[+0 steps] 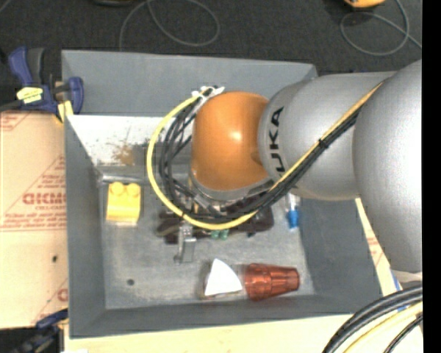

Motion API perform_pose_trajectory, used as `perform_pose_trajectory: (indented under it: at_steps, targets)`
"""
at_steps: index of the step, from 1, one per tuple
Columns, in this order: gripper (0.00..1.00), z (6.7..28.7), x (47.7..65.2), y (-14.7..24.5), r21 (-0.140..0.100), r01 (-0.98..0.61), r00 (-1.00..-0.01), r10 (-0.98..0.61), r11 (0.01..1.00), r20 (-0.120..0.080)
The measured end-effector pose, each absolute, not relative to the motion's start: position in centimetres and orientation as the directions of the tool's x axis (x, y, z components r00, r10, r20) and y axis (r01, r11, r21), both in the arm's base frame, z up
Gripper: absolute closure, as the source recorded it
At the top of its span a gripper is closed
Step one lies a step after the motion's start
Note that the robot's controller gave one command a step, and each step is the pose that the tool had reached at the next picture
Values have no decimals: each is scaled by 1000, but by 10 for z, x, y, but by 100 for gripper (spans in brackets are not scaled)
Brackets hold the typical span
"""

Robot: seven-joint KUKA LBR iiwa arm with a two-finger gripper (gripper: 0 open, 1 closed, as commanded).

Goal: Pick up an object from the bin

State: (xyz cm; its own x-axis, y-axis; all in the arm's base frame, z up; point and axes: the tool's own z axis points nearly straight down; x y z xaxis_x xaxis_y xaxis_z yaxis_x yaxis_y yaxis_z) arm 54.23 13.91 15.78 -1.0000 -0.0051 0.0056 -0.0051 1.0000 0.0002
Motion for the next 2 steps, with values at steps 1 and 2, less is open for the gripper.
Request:
perform_pose_trajectory:
  at_steps: [1,2]
  targets:
    - [0,162,544,138,2,-1,-1000,-1,1000,-3]
    - [0,104,585,91,0,-95,-995,-95,995,-6]
